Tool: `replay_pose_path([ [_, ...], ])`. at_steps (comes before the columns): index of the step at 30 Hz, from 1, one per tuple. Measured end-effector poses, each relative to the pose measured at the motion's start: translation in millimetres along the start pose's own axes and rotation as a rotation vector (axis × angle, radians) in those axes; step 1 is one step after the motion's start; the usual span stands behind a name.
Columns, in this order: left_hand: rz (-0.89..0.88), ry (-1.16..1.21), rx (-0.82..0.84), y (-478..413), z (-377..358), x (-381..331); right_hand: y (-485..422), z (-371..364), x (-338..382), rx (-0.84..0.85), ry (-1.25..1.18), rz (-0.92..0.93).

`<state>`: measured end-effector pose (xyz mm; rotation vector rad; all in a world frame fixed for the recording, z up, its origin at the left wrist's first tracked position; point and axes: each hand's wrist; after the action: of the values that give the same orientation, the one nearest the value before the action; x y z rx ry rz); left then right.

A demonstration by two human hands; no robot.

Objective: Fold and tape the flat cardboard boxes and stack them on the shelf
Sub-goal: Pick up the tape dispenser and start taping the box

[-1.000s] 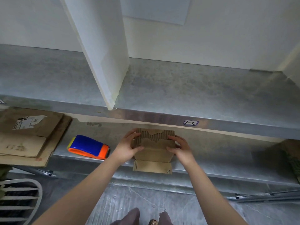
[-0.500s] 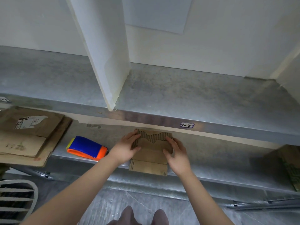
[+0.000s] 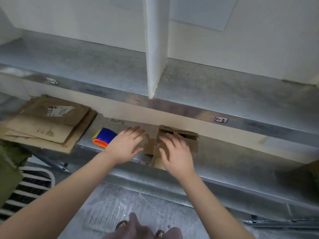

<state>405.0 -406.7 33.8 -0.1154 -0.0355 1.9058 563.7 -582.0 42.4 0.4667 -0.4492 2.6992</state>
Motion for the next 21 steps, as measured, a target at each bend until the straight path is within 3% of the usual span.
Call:
replay_pose_path([
  [8,0.032,-0.021,0.101,32,-6,84,-35,-79,67,0.176,0.031,-0.007],
  [21,-0.103,0.066,0.222,25,-45,161,-28,-165,89,0.36,0.048,-0.359],
])
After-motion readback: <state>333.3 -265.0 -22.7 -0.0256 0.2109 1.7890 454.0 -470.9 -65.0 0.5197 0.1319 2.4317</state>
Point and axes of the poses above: each hand's wrist, its own y-axis away from the middle knuckle, its own z-axis out of the back of the hand, x = y × z, and after that the axes turned 1 degree about x, right-handed
